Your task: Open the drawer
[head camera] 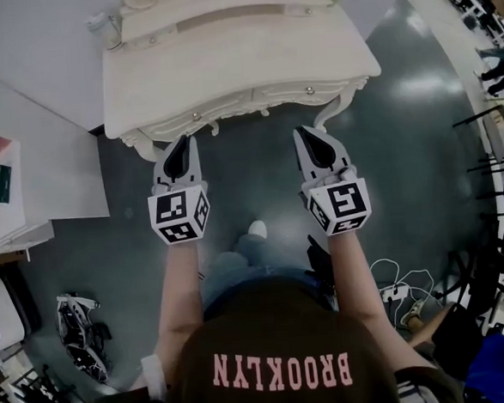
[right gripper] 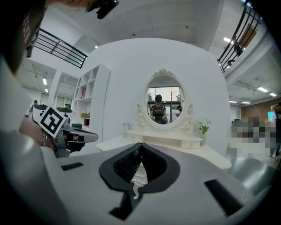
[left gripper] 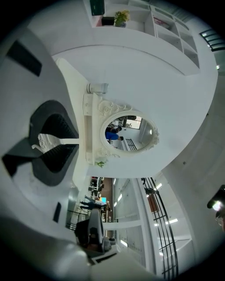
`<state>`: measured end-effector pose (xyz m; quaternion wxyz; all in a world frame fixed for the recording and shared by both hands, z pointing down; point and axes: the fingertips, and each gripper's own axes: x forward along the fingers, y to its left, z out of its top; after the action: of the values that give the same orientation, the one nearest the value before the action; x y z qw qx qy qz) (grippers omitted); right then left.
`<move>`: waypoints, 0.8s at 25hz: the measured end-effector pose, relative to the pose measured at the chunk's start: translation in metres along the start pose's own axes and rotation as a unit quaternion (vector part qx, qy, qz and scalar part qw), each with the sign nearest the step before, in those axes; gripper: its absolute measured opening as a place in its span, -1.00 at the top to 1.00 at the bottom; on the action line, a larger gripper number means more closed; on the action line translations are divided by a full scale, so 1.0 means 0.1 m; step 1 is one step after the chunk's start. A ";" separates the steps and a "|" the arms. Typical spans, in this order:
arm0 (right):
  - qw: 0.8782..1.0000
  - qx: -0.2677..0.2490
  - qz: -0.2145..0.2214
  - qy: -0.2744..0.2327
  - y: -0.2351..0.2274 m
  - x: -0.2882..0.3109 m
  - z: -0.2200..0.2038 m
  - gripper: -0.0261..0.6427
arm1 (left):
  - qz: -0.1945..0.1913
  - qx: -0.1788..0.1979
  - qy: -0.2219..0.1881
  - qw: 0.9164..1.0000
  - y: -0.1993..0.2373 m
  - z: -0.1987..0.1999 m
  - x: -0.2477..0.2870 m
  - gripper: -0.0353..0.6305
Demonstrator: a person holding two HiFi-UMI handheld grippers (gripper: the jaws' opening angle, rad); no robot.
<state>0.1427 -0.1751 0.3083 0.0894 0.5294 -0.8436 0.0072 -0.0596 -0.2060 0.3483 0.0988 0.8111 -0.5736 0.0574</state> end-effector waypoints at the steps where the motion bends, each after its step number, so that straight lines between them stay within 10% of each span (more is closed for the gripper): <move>1: 1.000 -0.002 0.004 0.003 -0.06 0.05 -0.02 0.93 | 0.001 -0.003 0.003 1.000 -0.02 -0.02 0.07 0.82; 5: 1.000 -0.012 0.023 0.013 -0.26 0.26 -0.10 0.93 | 0.012 -0.009 0.023 1.000 -0.04 -0.13 0.30 0.41; 20: 0.994 0.008 0.057 0.095 -0.32 0.90 -0.99 0.93 | 0.083 -0.012 0.108 0.991 0.34 -0.99 0.96 0.42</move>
<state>0.1476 -0.2593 0.4174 0.1638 0.4778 -0.8603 0.0695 -0.0577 -0.2834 0.4676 0.1650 0.7485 -0.6256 0.1454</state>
